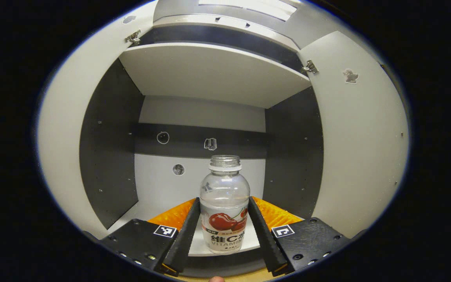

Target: Grasp the bottle in the cabinet with the left hand and place it on the coaster, then close the right door with the right hand and the left door with the left hand.

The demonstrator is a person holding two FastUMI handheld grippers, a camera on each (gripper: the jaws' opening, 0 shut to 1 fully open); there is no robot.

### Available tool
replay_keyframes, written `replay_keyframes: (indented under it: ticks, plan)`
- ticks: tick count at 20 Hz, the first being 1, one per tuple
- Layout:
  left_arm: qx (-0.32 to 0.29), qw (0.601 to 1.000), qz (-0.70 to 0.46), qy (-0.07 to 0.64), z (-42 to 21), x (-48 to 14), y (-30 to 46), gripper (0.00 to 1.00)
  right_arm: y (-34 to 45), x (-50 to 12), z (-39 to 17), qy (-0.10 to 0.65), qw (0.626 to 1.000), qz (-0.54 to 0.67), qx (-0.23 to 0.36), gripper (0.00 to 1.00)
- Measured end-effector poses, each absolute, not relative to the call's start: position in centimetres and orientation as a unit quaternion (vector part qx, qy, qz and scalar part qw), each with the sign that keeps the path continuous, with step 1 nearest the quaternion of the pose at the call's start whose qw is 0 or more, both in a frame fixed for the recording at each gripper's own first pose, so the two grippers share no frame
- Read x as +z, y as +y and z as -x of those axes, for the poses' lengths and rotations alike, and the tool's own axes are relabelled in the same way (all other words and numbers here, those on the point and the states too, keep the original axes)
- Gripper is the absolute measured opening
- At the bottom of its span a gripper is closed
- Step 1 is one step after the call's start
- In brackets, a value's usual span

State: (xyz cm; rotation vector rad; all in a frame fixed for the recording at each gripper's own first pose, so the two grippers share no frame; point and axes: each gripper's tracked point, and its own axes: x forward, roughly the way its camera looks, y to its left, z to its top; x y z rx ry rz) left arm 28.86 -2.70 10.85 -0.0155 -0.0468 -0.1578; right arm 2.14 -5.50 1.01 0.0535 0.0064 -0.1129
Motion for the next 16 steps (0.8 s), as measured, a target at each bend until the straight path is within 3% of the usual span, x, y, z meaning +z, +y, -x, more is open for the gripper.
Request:
replay_keyframes:
  ticks: [8, 16]
  plan:
    - [-0.091, 0.996, 0.007, -0.019, -16.6, 2.6, -4.6, 0.73, -4.6, 1.6, -1.4, 0.001, 1.000, -0.011, -0.028, 0.97]
    - [-0.070, 0.997, 0.032, 0.016, -10.4, -11.4, -7.1, 0.73, -3.3, 1.6, -0.1, 0.010, 1.000, -0.001, -0.016, 0.97]
